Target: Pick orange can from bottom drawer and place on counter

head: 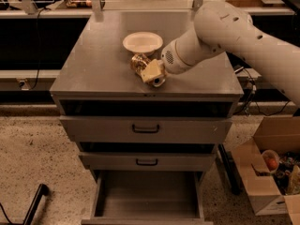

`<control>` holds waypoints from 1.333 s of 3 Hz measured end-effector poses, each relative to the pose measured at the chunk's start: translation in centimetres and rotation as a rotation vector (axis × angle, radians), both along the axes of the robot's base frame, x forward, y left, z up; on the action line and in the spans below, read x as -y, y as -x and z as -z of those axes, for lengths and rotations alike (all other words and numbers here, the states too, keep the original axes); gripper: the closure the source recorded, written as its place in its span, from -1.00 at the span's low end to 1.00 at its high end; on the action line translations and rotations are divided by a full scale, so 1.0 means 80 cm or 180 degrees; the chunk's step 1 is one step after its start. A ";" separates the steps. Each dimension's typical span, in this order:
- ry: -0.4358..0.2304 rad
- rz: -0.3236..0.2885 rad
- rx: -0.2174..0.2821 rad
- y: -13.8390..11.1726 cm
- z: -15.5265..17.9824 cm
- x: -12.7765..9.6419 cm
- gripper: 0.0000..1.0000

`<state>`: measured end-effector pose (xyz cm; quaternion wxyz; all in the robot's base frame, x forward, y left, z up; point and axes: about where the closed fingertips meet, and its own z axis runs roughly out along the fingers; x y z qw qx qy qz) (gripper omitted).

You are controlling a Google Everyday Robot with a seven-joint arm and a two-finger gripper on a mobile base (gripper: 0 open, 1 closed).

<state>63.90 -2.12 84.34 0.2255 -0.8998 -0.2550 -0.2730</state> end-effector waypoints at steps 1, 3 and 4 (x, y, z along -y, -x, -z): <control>0.0001 -0.0010 -0.0006 0.000 0.001 -0.002 -0.75; 0.0028 -0.0014 -0.0010 0.001 0.003 -0.005 -1.00; 0.0138 0.0062 0.0014 -0.002 -0.007 0.001 -1.00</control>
Offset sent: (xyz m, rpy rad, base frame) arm -0.0004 0.0018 -0.0011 -0.0003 0.0019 0.0033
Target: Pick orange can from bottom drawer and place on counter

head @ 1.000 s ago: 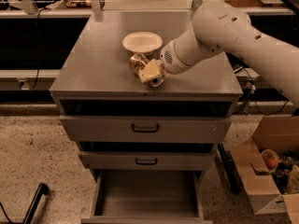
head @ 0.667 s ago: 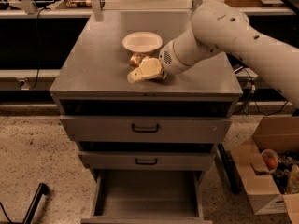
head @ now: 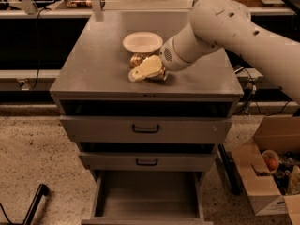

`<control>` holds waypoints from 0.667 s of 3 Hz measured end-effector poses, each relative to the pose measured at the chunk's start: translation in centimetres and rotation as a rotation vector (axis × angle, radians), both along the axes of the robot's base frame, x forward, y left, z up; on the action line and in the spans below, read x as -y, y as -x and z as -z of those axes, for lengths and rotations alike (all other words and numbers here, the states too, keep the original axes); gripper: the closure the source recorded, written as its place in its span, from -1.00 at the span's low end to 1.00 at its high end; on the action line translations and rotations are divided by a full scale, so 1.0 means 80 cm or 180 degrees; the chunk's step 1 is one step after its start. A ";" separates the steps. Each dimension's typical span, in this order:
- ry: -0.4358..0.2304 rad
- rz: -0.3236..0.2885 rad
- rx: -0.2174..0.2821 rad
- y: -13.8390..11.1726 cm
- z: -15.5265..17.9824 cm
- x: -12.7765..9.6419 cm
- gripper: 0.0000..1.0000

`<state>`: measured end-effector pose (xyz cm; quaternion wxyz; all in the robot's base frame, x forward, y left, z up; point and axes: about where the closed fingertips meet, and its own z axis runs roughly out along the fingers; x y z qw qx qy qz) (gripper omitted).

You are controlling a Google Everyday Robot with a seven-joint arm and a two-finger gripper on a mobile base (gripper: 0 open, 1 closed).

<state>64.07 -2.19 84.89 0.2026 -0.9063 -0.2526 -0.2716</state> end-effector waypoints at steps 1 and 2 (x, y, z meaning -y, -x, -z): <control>0.0118 0.0160 0.0028 -0.002 -0.021 0.013 -1.00; -0.0003 0.0279 0.0024 -0.005 -0.049 0.038 -1.00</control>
Offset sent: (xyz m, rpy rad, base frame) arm 0.0076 -0.0654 0.0936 0.1392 -0.0071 -0.1474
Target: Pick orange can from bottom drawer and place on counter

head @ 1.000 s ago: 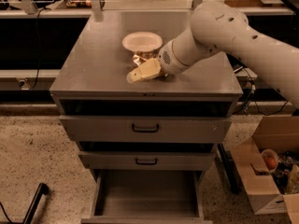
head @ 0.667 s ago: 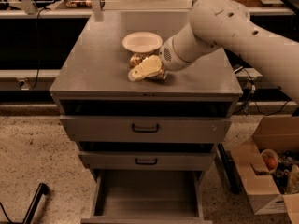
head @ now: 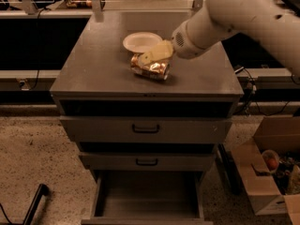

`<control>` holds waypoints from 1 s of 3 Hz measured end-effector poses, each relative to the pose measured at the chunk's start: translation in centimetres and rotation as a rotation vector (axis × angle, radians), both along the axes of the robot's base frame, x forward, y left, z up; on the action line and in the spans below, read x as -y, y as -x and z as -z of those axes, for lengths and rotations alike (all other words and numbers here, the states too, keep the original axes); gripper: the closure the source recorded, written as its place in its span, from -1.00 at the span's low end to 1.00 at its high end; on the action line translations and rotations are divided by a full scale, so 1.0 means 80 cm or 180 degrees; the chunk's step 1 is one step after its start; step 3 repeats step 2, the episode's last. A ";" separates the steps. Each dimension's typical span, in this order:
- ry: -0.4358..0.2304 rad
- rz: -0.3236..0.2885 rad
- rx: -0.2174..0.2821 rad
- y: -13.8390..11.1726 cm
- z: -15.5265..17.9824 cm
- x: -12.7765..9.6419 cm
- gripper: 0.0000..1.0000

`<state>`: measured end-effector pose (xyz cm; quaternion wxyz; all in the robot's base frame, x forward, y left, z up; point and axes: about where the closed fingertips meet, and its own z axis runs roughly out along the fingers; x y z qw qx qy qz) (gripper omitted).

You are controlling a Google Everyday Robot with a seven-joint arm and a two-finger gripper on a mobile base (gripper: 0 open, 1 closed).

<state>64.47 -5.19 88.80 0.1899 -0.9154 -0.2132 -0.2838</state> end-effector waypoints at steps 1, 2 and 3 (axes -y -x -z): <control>-0.0179 0.0073 -0.0052 -0.006 -0.035 0.023 -1.00; -0.0186 0.0064 -0.0035 -0.006 -0.039 0.021 -1.00; -0.0186 0.0064 -0.0035 -0.006 -0.039 0.021 -1.00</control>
Offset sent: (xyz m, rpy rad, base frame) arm 0.0038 -0.0156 0.0234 0.0479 0.0133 -0.0195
